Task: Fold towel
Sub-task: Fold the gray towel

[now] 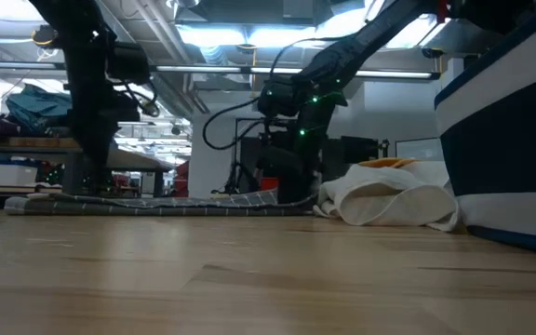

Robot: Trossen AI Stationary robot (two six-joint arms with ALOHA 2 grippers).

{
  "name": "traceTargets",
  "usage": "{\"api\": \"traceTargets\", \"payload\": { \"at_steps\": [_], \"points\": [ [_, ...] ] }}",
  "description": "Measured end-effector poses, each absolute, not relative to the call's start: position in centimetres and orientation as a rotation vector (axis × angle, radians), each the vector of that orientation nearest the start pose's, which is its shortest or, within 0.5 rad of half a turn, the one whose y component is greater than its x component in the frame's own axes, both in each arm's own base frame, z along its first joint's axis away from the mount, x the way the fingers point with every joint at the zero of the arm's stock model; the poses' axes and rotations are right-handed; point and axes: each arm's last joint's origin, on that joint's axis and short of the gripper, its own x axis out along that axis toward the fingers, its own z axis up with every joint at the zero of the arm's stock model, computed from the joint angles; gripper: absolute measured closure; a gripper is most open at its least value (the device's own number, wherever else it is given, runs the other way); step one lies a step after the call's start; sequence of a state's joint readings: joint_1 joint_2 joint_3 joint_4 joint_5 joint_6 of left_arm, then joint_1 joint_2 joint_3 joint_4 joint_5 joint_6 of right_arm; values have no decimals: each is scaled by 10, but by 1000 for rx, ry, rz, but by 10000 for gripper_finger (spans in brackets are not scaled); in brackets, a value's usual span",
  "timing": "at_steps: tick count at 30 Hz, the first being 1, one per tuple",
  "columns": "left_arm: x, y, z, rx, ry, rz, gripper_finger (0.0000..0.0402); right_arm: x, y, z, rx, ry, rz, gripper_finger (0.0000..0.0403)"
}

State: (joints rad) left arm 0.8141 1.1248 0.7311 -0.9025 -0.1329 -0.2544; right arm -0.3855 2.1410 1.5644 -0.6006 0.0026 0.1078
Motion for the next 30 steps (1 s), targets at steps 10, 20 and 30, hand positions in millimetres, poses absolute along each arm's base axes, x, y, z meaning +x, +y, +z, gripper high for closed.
{"api": "traceTargets", "payload": {
  "at_steps": [10,20,30],
  "points": [
    [118,100,207,-642,1474,850,394,414,-164,166,382,1072,-296,257],
    [126,90,194,-529,1488,740,374,426,-170,174,401,919,-360,257],
    [127,78,171,-655,1466,724,399,427,-170,176,468,880,-444,259]
  ]
}}
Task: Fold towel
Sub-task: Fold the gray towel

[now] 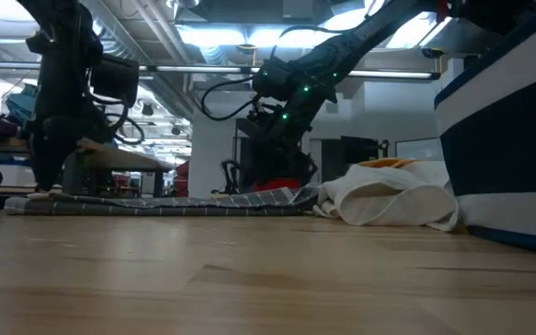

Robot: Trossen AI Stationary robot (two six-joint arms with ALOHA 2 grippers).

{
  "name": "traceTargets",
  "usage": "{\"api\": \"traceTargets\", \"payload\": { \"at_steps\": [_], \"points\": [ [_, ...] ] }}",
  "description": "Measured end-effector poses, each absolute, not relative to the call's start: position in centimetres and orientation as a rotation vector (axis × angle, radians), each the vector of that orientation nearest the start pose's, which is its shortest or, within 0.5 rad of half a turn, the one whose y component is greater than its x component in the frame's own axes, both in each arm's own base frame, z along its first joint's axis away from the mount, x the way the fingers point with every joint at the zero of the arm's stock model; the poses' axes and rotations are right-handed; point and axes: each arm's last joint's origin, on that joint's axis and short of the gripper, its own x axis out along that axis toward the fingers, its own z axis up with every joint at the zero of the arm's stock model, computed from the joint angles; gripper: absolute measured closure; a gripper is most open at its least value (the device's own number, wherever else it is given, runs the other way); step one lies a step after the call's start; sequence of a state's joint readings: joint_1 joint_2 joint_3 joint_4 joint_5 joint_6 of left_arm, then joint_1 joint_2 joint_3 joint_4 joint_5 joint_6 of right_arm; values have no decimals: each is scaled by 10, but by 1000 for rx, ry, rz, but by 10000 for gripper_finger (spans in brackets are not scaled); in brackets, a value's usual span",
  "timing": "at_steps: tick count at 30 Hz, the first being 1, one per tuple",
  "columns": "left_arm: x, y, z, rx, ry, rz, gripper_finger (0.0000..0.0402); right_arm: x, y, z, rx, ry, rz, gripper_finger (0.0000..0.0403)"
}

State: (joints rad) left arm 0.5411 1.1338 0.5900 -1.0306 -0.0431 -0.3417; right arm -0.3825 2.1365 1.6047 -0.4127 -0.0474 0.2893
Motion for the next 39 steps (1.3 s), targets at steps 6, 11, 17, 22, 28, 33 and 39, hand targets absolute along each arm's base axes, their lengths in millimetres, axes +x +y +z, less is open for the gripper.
{"api": "traceTargets", "payload": {
  "at_steps": [6,11,17,22,28,33,39],
  "points": [
    [135,70,167,-694,1458,730,398,431,-159,176,463,884,-411,259],
    [144,61,157,-687,1422,719,399,436,-147,176,444,890,-386,259],
    [150,46,139,-745,1414,705,400,441,-131,176,425,896,-353,259],
    [159,26,136,-836,1412,633,399,443,-122,176,415,899,-335,259],
    [173,-6,137,-950,1382,451,399,445,-117,176,441,897,-336,259],
    [189,-38,143,-982,1273,266,399,446,-113,176,469,898,-310,259],
    [202,-70,149,-960,1110,122,399,446,-111,177,500,902,-251,259]
  ]
}}
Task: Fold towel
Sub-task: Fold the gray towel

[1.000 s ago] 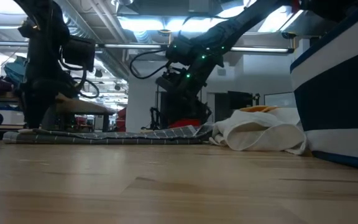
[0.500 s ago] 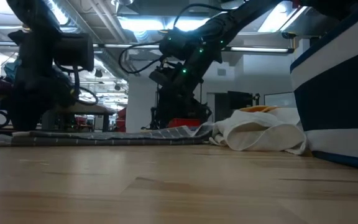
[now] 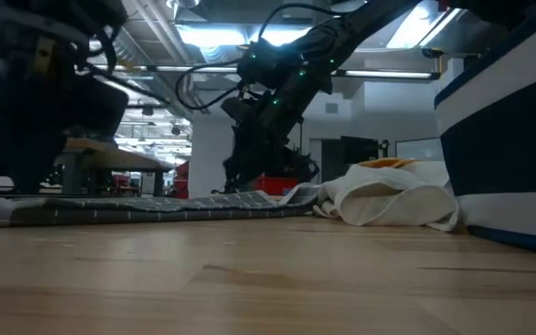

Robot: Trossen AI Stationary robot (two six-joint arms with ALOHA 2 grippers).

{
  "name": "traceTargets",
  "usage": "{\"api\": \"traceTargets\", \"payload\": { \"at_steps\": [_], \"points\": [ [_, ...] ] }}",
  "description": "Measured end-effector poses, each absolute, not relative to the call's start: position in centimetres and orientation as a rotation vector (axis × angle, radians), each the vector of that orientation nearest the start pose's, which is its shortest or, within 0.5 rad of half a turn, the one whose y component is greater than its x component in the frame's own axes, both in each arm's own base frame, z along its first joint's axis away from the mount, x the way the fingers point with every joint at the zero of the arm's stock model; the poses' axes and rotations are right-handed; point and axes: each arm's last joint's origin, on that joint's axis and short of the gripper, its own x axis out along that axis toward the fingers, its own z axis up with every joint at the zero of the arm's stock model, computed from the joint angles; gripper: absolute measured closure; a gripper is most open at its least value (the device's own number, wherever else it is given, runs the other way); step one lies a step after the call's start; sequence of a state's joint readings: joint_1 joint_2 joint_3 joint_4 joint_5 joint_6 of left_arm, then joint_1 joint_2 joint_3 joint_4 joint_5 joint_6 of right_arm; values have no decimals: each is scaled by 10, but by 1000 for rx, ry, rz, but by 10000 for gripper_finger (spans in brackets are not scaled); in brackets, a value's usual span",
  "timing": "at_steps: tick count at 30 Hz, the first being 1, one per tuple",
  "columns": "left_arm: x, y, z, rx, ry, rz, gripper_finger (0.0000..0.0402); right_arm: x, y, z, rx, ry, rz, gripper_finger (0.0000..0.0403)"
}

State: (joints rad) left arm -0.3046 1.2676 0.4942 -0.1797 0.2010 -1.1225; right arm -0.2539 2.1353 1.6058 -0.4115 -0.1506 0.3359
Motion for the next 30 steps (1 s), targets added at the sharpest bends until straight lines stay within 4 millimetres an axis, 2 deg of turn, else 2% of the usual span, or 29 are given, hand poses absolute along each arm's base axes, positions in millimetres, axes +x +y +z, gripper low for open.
{"api": "traceTargets", "payload": {
  "at_steps": [5,11,15,18,22,28,30],
  "points": [
    [206,-69,151,-878,908,300,399,449,-112,179,489,871,-243,259],
    [205,-61,150,-746,786,472,400,453,-97,179,459,873,-176,259],
    [197,-55,145,-634,811,594,400,452,-80,176,427,922,-201,259],
    [186,-50,141,-583,858,719,400,449,-70,173,378,970,-315,259],
    [172,-45,136,-606,923,866,401,444,-62,170,311,1026,-459,259],
    [170,-48,135,-665,1017,824,401,442,-64,166,263,1038,-534,259],
    [172,-50,135,-689,1044,783,401,443,-67,157,265,1052,-542,259]
  ]
}}
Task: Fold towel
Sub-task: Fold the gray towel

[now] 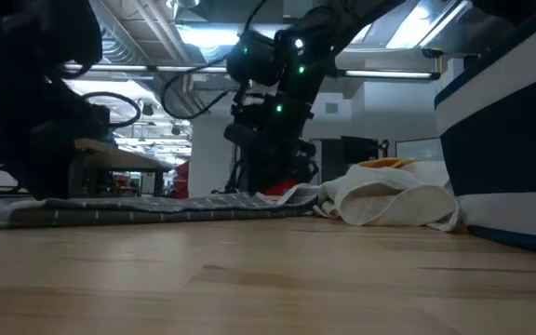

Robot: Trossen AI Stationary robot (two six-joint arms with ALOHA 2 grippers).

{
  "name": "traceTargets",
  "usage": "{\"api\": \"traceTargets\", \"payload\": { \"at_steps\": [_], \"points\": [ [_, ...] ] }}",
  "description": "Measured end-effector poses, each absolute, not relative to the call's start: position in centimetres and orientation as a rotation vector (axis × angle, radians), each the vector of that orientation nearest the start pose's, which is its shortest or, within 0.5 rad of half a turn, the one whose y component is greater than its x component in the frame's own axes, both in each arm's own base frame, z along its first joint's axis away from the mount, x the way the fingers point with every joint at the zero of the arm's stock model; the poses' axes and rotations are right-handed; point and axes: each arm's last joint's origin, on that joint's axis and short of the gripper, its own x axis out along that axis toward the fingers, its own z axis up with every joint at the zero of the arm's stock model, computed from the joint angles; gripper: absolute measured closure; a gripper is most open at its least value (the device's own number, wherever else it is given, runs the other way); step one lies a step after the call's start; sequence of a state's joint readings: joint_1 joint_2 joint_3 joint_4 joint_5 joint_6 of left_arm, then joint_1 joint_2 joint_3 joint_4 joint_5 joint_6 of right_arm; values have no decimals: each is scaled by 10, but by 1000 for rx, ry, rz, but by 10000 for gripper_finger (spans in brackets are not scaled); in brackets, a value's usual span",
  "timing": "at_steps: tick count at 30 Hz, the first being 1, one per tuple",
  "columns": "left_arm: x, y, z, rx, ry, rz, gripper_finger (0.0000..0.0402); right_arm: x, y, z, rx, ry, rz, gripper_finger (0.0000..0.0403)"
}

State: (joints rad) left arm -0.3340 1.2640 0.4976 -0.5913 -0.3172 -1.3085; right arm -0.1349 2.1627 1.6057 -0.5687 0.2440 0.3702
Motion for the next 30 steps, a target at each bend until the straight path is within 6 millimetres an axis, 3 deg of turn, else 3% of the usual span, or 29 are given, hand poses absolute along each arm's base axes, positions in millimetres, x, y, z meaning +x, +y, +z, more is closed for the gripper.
{"api": "traceTargets", "payload": {
  "at_steps": [8,15,22,30],
  "points": [
    [182,-63,138,-858,1084,577,401,450,-78,124,293,1089,-535,259],
    [191,-81,141,-950,1046,421,401,463,-85,125,293,944,-492,259],
    [212,-94,125,-1000,974,349,401,470,-88,129,309,878,-417,259],
    [216,-92,127,-967,874,378,401,472,-79,134,383,885,-259,259]
  ]
}}
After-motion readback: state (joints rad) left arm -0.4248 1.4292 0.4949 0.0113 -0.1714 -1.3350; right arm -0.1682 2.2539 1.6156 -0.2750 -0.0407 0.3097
